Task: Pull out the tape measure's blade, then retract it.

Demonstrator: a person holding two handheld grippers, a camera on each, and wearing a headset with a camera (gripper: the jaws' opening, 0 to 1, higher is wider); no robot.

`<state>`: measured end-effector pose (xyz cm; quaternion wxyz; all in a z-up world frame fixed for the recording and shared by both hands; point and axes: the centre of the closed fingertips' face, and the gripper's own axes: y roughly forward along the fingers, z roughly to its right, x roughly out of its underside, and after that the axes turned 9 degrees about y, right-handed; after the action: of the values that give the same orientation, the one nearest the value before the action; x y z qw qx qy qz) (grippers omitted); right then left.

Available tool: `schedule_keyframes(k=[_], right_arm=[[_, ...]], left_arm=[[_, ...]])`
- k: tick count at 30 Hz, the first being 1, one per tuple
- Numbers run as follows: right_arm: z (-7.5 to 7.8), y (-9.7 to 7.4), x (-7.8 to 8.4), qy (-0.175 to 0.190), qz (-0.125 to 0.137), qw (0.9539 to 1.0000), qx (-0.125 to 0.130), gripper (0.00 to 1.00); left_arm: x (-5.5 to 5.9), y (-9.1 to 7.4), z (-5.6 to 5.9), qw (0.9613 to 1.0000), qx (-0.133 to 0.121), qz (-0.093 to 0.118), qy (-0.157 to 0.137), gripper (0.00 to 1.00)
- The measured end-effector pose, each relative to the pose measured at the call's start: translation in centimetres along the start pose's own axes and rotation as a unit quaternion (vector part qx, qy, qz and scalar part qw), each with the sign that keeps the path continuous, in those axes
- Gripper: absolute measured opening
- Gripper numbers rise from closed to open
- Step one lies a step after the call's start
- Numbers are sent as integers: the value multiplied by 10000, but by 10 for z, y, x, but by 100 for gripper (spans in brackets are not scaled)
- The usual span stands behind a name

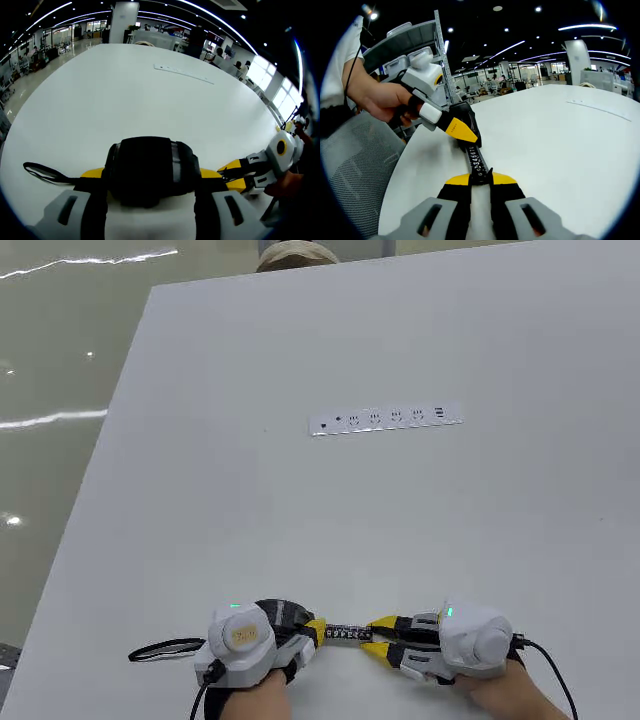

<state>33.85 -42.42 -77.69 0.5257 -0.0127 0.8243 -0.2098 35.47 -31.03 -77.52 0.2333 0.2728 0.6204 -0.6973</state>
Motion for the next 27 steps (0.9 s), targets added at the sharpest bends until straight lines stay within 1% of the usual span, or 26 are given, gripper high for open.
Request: schedule_keyframes(k=[18,27], right_arm=[[-7,17,-4,-48,-17,10000,-52,12],[-12,32,-8,-77,-24,9999,-105,12]], left_arm=[[0,0,0,10000,52,9,-20,69],[0,-1,-1,9999,145,43,-39,69]])
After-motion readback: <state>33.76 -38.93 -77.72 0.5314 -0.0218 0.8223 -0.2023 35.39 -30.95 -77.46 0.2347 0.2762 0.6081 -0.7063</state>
